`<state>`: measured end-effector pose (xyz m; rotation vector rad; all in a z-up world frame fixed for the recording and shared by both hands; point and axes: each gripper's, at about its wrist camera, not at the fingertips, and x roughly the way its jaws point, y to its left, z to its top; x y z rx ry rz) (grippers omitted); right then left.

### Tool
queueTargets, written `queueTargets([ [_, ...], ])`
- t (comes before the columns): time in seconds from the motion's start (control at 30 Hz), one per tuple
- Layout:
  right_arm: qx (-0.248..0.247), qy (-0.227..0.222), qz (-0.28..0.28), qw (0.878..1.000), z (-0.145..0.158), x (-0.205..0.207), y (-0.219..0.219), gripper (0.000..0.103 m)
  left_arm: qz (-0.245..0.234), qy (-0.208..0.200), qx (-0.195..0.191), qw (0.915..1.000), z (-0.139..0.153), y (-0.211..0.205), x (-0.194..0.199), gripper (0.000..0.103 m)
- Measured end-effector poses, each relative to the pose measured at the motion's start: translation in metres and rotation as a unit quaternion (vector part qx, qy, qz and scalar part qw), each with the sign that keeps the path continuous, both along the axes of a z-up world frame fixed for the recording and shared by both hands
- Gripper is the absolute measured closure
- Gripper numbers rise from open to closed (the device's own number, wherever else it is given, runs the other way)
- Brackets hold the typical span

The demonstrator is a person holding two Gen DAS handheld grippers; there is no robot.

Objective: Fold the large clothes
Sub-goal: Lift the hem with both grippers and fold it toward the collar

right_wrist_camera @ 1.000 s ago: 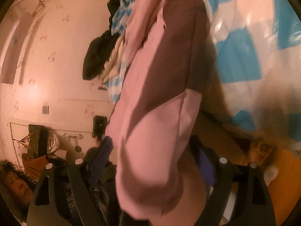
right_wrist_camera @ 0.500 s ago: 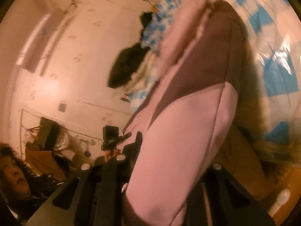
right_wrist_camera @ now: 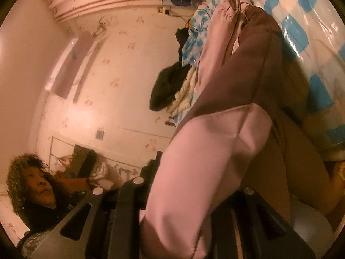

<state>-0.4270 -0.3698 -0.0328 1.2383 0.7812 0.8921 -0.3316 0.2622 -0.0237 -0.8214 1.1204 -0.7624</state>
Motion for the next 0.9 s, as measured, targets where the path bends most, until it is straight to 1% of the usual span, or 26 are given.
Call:
queueTargets([
  [0.03, 0.002, -0.005, -0.003, 1.000, 0.002, 0.002, 0.001, 0.083, 0.007, -0.007, -0.012, 0.9999, 0.002, 0.001, 0.001, 0.093],
  [0.1, 0.007, -0.019, -0.005, 1.000, 0.010, 0.008, 0.002, 0.083, 0.015, -0.022, -0.024, 0.9994, 0.008, 0.002, 0.002, 0.093],
  [0.2, 0.020, -0.043, -0.011, 0.999, 0.024, 0.021, -0.001, 0.083, 0.034, -0.054, -0.047, 0.9969, 0.030, 0.004, 0.011, 0.093],
  [0.33, 0.037, -0.078, -0.025, 0.996, 0.050, 0.049, -0.005, 0.081, 0.059, -0.097, -0.075, 0.9907, 0.061, 0.002, 0.034, 0.092],
  [0.47, 0.036, -0.105, -0.031, 0.993, 0.080, 0.086, -0.005, 0.081, 0.079, -0.130, -0.093, 0.9841, 0.093, -0.001, 0.068, 0.092],
  [0.6, 0.041, -0.115, -0.042, 0.992, 0.101, 0.126, -0.006, 0.080, 0.106, -0.140, -0.113, 0.9781, 0.108, -0.002, 0.109, 0.092],
  [0.67, 0.044, -0.115, -0.051, 0.991, 0.108, 0.149, -0.006, 0.080, 0.124, -0.135, -0.122, 0.9755, 0.110, 0.000, 0.134, 0.092],
  [0.77, 0.043, -0.104, -0.063, 0.992, 0.110, 0.187, -0.011, 0.080, 0.143, -0.123, -0.128, 0.9736, 0.109, -0.001, 0.175, 0.092],
  [0.8, 0.039, -0.097, -0.069, 0.992, 0.111, 0.204, -0.013, 0.080, 0.146, -0.121, -0.129, 0.9734, 0.110, -0.001, 0.184, 0.092],
  [0.9, 0.035, -0.082, -0.081, 0.993, 0.110, 0.242, -0.018, 0.080, 0.157, -0.114, -0.126, 0.9729, 0.109, -0.010, 0.225, 0.092],
])
